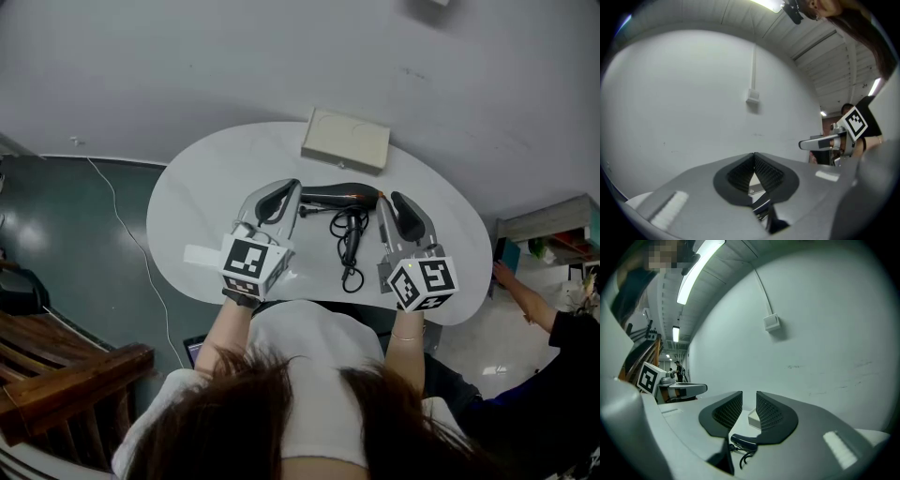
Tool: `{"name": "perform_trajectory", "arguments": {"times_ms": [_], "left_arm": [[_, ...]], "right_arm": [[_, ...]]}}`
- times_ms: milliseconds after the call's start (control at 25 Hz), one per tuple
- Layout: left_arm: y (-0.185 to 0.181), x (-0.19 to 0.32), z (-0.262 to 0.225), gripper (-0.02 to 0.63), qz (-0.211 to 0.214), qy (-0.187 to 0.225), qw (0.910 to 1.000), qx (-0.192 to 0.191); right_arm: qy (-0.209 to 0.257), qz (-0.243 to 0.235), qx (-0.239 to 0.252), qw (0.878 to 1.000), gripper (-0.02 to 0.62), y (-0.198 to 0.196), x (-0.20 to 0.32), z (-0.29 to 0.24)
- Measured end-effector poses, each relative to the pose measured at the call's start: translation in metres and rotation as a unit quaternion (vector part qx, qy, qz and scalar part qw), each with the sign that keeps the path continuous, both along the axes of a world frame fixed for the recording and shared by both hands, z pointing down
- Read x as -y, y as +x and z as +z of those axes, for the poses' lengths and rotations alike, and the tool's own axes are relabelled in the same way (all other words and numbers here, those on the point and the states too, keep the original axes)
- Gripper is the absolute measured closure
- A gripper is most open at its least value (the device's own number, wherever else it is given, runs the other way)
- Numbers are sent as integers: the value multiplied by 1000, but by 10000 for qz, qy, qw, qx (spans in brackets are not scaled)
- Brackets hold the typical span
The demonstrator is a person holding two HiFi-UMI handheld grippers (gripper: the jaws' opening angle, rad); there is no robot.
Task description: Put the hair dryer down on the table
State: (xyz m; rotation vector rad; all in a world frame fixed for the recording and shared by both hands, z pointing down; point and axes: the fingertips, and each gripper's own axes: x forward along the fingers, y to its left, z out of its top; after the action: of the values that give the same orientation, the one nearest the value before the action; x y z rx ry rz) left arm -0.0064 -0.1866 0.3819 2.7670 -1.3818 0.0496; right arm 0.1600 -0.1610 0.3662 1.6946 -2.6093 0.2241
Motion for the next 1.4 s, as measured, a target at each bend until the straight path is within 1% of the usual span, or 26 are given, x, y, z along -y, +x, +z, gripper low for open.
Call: {"name": "perform_trajectory", "arguments": {"times_ms": [160,320,480,680,1000,1400], "left_arm": [[-5,4,1,548,-33,-23,10000,-30],[-7,11,5,548,-39,-82,10000,-31],[-9,19,11,548,-33,-173,9998,-37],[-10,29,17,548,-19,-256,9997,-47],[-13,39,23,548,-2,-352,9994,-67],[-18,46,27,548,-33,-410,9991,-49]], "right_arm": [[145,74,20,9999,548,1,3,-6],[149,150,32,9998,591,4,8,-4],[43,199,89,9998,594,6,14,4],[-76,334,34,9994,594,12,22,14],[-208,404,-55,9989,594,14,30,22],[-225,549,-151,9981,594,20,34,23]]}}
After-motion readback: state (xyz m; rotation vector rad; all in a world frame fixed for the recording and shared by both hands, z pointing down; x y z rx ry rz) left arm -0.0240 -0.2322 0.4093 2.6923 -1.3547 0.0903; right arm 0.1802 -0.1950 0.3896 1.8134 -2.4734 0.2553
